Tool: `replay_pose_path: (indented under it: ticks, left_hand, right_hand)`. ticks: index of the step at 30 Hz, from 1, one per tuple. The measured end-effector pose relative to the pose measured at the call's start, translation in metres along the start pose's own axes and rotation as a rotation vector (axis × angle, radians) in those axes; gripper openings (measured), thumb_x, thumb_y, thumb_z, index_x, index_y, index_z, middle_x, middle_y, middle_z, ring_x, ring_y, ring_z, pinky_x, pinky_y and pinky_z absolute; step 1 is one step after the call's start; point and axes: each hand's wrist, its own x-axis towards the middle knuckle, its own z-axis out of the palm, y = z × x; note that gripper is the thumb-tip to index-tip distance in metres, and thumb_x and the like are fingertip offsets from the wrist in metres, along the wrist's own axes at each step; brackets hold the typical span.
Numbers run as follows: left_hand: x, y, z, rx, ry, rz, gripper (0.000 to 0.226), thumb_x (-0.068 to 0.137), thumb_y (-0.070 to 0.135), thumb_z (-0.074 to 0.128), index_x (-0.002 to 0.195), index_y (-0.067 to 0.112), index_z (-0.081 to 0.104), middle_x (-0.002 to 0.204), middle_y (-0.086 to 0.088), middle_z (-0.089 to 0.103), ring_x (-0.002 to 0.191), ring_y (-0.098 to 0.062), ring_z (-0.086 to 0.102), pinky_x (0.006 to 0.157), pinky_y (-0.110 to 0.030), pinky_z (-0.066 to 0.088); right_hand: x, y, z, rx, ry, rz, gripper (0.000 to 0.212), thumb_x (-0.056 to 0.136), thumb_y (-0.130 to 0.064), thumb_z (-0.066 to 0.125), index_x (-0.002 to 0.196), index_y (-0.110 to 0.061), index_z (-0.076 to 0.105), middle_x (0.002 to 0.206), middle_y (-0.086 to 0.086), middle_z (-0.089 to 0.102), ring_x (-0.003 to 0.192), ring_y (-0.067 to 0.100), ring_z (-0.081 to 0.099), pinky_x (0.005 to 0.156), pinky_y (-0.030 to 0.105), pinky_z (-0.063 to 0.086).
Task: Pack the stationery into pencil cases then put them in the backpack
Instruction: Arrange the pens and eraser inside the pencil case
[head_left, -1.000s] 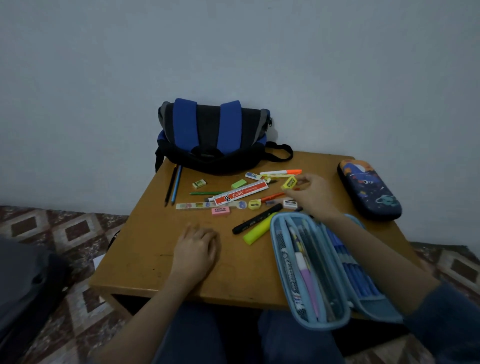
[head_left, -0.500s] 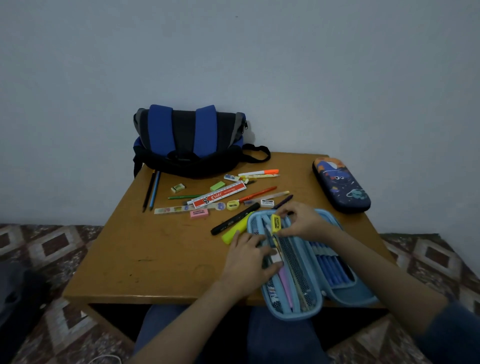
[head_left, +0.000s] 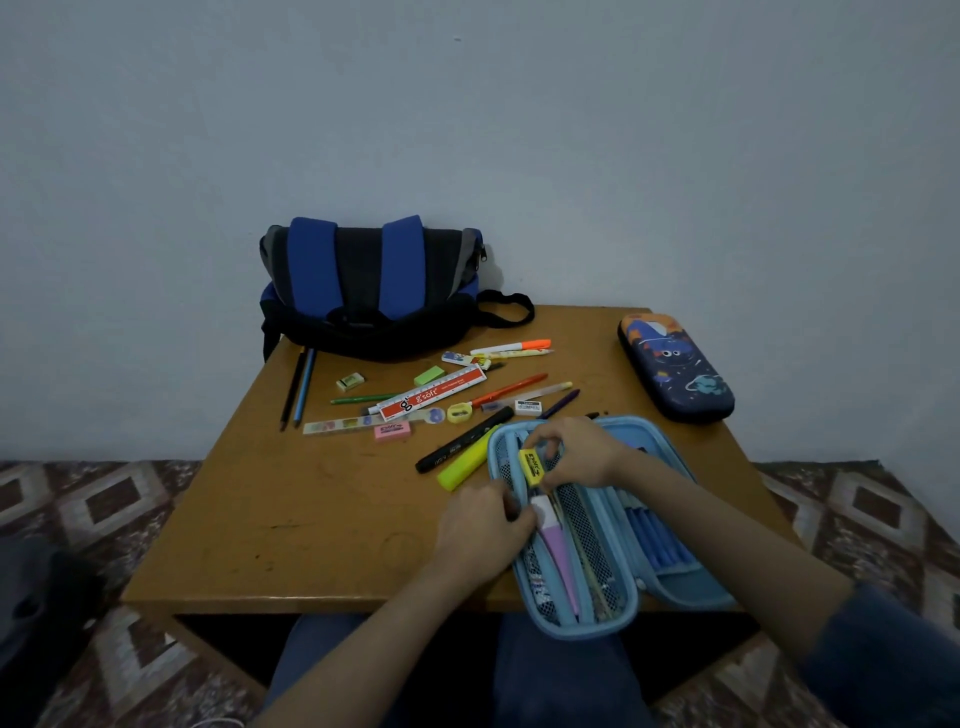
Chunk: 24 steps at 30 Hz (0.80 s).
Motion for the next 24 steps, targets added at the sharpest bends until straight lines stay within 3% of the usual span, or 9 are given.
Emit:
replay_pose_path:
  ticks: [5, 9, 13, 18, 24]
  left_hand:
    - [0.003, 0.002, 0.001, -0.172, -0.046, -0.042, 0.019, 0.091, 0.025, 0.053, 0.073, 0.018, 0.051, 0.073, 0.001, 0.057, 0.065, -0.011, 0.052, 0.06, -0.025, 0.043]
    - [0.002, 0.001, 0.004, -0.246, -0.037, -0.074, 0.029, 0.092, 0.019, 0.051, 0.064, 0.023, 0.043, 0.063, 0.007, 0.049, 0.055, -0.003, 0.044, 0.049, -0.016, 0.033]
    - [0.003, -0.001, 0.004, -0.281, -0.029, -0.064, 0.03, 0.092, 0.018, 0.05, 0.064, 0.024, 0.043, 0.063, 0.008, 0.049, 0.055, -0.003, 0.044, 0.049, -0.015, 0.033]
    - [0.003, -0.002, 0.004, -0.283, -0.028, -0.055, 0.031, 0.092, 0.019, 0.051, 0.063, 0.025, 0.043, 0.063, 0.01, 0.048, 0.055, -0.002, 0.044, 0.048, -0.013, 0.033]
    - [0.005, -0.005, 0.006, -0.281, -0.025, -0.05, 0.03, 0.092, 0.018, 0.051, 0.064, 0.026, 0.044, 0.065, 0.011, 0.049, 0.058, -0.001, 0.045, 0.049, -0.012, 0.033]
  right_hand:
    - [0.002, -0.001, 0.0, 0.02, -0.048, 0.025, 0.055, 0.072, -0.017, 0.078, 0.123, -0.014, 0.057, 0.072, -0.005, 0.052, 0.065, 0.008, 0.048, 0.067, 0.029, 0.042]
    - [0.003, 0.001, 0.001, 0.06, -0.089, 0.047, 0.054, 0.074, -0.014, 0.077, 0.125, -0.013, 0.057, 0.07, -0.014, 0.042, 0.062, 0.001, 0.041, 0.057, 0.017, 0.036]
    - [0.003, 0.001, 0.002, 0.077, -0.1, 0.049, 0.051, 0.078, -0.013, 0.073, 0.126, -0.011, 0.057, 0.07, -0.01, 0.05, 0.066, 0.005, 0.048, 0.065, 0.021, 0.044]
    - [0.006, 0.005, 0.008, 0.118, 0.017, 0.059, 0.025, 0.084, -0.008, 0.065, 0.109, -0.009, 0.066, 0.063, -0.003, 0.054, 0.066, 0.015, 0.054, 0.083, 0.037, 0.055]
    - [0.005, 0.0, 0.016, 0.066, 0.047, 0.045, 0.028, 0.079, -0.015, 0.071, 0.106, -0.011, 0.064, 0.064, -0.007, 0.05, 0.065, 0.012, 0.051, 0.071, 0.031, 0.05]
